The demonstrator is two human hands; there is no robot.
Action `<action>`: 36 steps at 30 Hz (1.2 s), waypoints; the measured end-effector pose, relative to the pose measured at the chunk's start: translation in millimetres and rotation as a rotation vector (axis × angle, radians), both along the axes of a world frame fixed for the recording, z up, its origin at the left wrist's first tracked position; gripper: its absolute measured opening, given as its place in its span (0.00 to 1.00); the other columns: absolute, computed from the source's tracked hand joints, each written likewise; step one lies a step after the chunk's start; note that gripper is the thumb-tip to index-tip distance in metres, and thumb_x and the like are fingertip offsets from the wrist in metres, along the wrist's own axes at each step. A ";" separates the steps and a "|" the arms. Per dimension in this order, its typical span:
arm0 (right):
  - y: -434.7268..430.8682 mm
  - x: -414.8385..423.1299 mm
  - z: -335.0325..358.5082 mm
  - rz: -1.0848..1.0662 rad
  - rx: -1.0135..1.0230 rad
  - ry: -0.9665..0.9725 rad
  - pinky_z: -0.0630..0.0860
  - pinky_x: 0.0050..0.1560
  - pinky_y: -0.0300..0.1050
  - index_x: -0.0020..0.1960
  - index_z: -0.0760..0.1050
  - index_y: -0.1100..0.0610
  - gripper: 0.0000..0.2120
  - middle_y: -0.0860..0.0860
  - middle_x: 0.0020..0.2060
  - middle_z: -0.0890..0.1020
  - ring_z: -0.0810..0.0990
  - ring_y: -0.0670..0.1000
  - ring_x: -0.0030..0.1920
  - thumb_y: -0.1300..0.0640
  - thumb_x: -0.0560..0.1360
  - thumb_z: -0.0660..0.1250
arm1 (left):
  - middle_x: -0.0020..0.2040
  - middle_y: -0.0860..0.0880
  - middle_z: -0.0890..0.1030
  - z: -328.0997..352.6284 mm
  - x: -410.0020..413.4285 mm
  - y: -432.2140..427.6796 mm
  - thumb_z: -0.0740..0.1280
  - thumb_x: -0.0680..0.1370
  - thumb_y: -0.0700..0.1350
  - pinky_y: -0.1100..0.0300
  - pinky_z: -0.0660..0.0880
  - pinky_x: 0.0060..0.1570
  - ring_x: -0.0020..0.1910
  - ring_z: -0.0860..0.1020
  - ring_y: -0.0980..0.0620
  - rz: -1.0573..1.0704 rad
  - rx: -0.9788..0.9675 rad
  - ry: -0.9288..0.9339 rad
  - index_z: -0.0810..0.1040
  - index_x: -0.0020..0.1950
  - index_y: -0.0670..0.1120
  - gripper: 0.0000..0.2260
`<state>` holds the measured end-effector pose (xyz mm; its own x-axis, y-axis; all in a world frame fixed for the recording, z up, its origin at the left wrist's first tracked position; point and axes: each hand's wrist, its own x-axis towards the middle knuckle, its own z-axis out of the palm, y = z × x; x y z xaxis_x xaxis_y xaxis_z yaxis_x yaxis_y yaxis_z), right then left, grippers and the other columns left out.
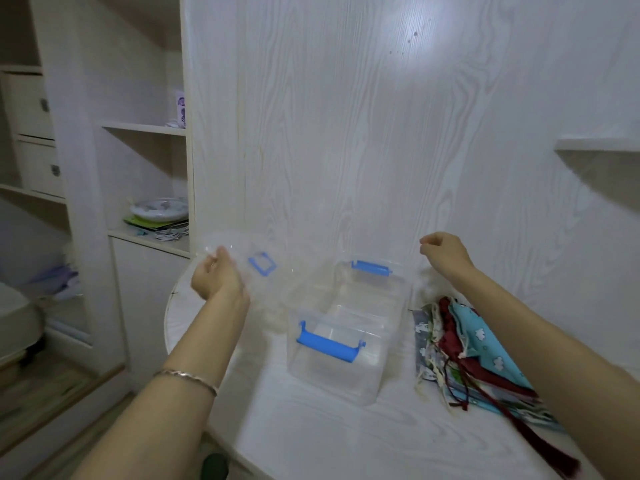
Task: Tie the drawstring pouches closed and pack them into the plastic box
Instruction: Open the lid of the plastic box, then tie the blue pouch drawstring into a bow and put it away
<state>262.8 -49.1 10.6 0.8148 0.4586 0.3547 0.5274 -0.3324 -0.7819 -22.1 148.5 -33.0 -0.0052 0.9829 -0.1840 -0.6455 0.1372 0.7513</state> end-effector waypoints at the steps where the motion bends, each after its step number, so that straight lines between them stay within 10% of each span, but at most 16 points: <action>1: -1.9 -1.2 -2.8 0.001 -0.004 0.003 0.69 0.52 0.44 0.62 0.76 0.59 0.14 0.55 0.59 0.78 0.75 0.52 0.53 0.61 0.78 0.63 | 0.36 0.50 0.76 -10.3 -1.9 3.1 0.67 0.77 0.44 0.41 0.79 0.51 0.37 0.77 0.50 -0.005 -0.066 0.003 0.72 0.41 0.45 0.08; 7: -2.9 -6.3 -13.0 0.021 -0.040 0.019 0.69 0.52 0.44 0.62 0.76 0.59 0.14 0.55 0.60 0.78 0.75 0.52 0.54 0.61 0.77 0.63 | 0.45 0.38 0.77 -65.0 -1.2 10.5 0.61 0.81 0.39 0.46 0.78 0.41 0.35 0.77 0.43 -0.204 -0.277 0.187 0.73 0.59 0.36 0.09; 20: -11.3 -5.9 -29.5 0.008 -0.043 0.096 0.69 0.53 0.44 0.57 0.78 0.59 0.10 0.55 0.57 0.80 0.75 0.52 0.53 0.62 0.77 0.64 | 0.63 0.40 0.70 -73.1 -4.4 16.7 0.60 0.77 0.49 0.55 0.67 0.56 0.60 0.70 0.42 -0.493 0.018 1.540 0.73 0.60 0.40 0.16; 27: -50.4 -1.7 -10.1 -0.030 0.070 0.051 0.71 0.58 0.45 0.56 0.79 0.59 0.10 0.55 0.55 0.81 0.77 0.52 0.53 0.63 0.77 0.63 | 0.66 0.40 0.70 28.1 22.1 -51.7 0.62 0.78 0.43 0.51 0.71 0.56 0.60 0.73 0.40 -0.067 0.687 1.144 0.72 0.65 0.43 0.16; 36: -139.6 -13.1 -38.1 0.019 -0.033 0.106 0.72 0.41 0.37 0.52 0.79 0.57 0.10 0.53 0.48 0.81 0.77 0.49 0.46 0.65 0.77 0.61 | 0.63 0.45 0.76 39.2 147.9 -219.8 0.64 0.75 0.38 0.59 0.73 0.52 0.57 0.77 0.47 -0.582 1.132 1.025 0.78 0.59 0.45 0.14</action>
<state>249.7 -188.6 -27.5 0.8378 0.4848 0.2513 0.4489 -0.3495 -0.8224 125.8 -71.3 6.2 0.7339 0.5197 0.4374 0.0975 -0.7179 0.6893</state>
